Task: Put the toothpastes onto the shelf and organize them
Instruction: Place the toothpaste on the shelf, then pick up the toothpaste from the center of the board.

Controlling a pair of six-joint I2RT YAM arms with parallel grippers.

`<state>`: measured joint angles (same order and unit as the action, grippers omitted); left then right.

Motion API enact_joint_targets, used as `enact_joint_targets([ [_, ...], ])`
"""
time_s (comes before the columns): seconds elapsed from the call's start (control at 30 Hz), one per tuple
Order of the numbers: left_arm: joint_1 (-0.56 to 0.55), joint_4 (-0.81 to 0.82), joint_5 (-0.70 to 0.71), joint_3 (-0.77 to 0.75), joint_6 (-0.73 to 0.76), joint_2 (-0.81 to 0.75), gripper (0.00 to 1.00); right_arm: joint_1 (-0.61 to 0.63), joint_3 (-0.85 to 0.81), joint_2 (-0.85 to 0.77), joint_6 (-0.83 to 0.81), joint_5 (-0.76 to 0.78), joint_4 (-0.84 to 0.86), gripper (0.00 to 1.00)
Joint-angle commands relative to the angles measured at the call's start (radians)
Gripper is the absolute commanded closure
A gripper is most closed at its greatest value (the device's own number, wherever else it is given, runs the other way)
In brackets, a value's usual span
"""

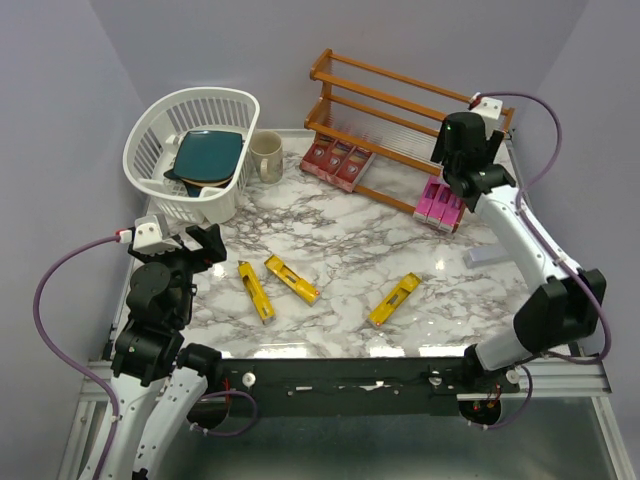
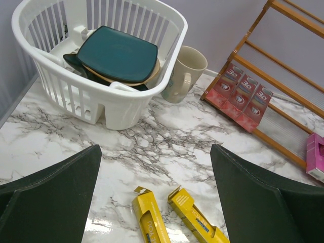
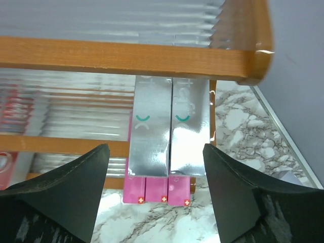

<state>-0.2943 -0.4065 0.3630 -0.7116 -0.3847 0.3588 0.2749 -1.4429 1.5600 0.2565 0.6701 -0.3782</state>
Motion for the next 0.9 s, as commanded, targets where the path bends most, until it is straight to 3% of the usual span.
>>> enact_joint_targets([
  [0.0,0.009,0.001,-0.009,0.009,0.015,-0.023,0.01,-0.005,0.099,-0.176,0.049,-0.076,0.055,0.1],
  [0.17,-0.003,0.001,-0.001,0.009,0.018,-0.041,0.01,-0.046,0.217,-0.319,0.096,-0.054,-0.007,0.0],
  [0.43,-0.055,-0.006,0.024,0.009,0.027,-0.07,0.01,-0.27,0.387,-0.468,0.266,-0.103,-0.094,0.0],
  [0.53,-0.081,-0.008,0.027,0.011,0.032,-0.073,0.01,-0.374,0.418,-0.451,0.343,-0.116,-0.129,0.0],
  [0.73,-0.112,-0.006,0.037,0.012,0.038,-0.087,0.01,-0.566,0.499,-0.342,0.478,-0.374,-0.085,0.0],
  [0.87,-0.128,-0.006,0.036,0.014,0.041,-0.09,0.01,-0.615,0.513,-0.197,0.509,-0.487,-0.044,0.0],
])
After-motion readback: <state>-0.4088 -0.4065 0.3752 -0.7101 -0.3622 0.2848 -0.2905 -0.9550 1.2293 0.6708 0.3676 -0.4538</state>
